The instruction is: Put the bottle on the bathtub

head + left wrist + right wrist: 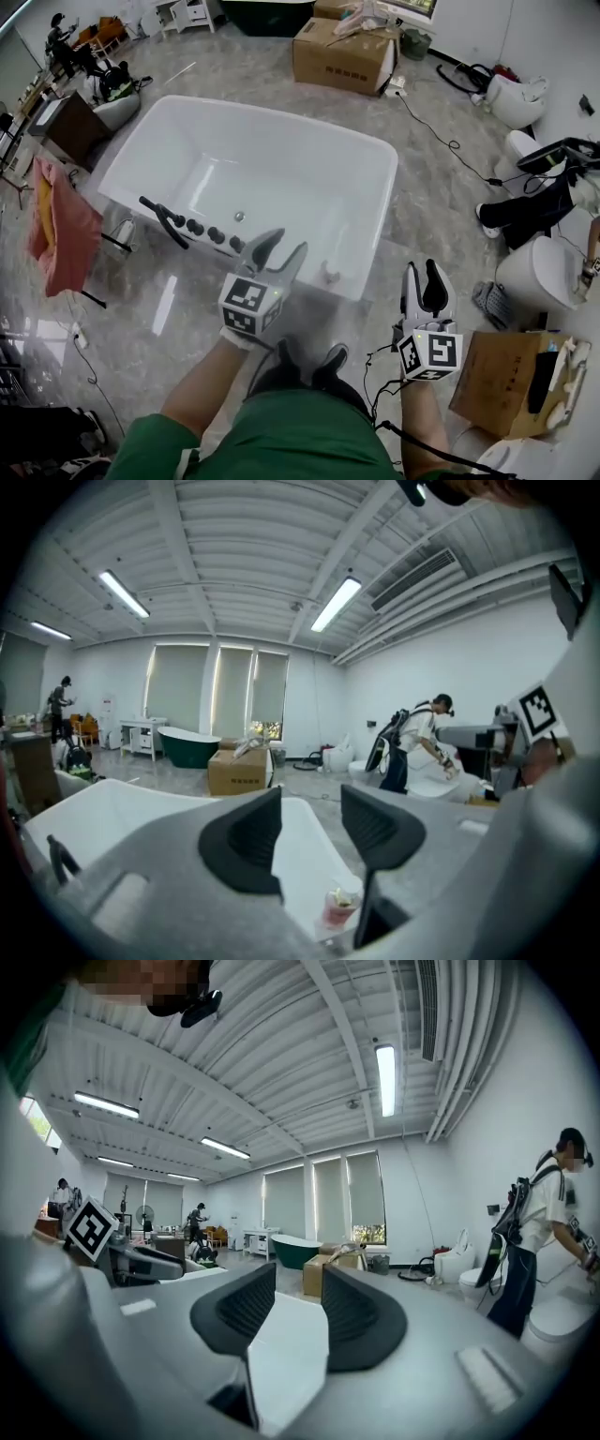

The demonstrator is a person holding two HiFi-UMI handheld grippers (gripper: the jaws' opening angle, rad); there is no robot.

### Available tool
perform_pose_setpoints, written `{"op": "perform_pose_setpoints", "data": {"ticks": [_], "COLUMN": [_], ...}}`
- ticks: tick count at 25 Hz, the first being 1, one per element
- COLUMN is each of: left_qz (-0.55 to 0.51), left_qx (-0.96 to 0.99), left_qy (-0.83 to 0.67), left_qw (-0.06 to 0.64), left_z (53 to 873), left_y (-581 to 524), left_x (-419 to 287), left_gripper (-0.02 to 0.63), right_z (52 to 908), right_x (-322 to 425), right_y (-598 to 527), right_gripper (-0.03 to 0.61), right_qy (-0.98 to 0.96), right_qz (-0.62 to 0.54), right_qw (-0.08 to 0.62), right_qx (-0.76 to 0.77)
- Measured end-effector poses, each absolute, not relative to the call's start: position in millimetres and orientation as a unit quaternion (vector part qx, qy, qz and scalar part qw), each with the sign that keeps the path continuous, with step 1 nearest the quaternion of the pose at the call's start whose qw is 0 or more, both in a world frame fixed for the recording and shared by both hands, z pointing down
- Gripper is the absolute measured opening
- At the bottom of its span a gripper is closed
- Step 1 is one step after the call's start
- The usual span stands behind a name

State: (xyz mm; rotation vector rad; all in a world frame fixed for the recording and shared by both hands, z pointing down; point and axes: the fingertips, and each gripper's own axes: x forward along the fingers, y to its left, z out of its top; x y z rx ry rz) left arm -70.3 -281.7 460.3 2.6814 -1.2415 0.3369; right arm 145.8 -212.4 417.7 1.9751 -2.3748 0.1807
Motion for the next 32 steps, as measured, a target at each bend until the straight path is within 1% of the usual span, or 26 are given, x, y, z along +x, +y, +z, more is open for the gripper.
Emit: {"op": "perform_pose_setpoints", "data": {"ticks": [3, 9, 18, 25, 32], "left_qz": [0.097, 0.07, 0.054, 0.029, 0.017], "left_qx": [0.905, 0.91, 0.905, 0.905, 0.907], "left_qy": [-0.411, -0.407, -0.423, -0.422, -0.419], "left_qw": [0.055, 0.025, -0.007, -0.035, -0.047], "left_z": [426, 377, 331, 295, 278], "left_y": [-276, -272, -275, -268, -269], "left_x": [-62, -61, -66, -65, -53], "left_gripper": [0.198, 0.198, 0.198, 0.195, 0.193], "right_z": [396, 362, 308, 275, 265], "right_x": [142, 134, 127, 122, 139], "right_y": [-211, -213, -217, -211, -213], "right_gripper": [0.153, 0.155, 0.155, 0.155, 0.155], "right_qy": [-0.775, -0.781, -0.787, -0.79, -0.785], "right_qz": [0.037, 0.02, -0.013, -0.039, -0.042], "right_qw": [0.017, -0.007, -0.043, -0.053, -0.063], "right_qx": [0.631, 0.624, 0.615, 0.609, 0.615]}}
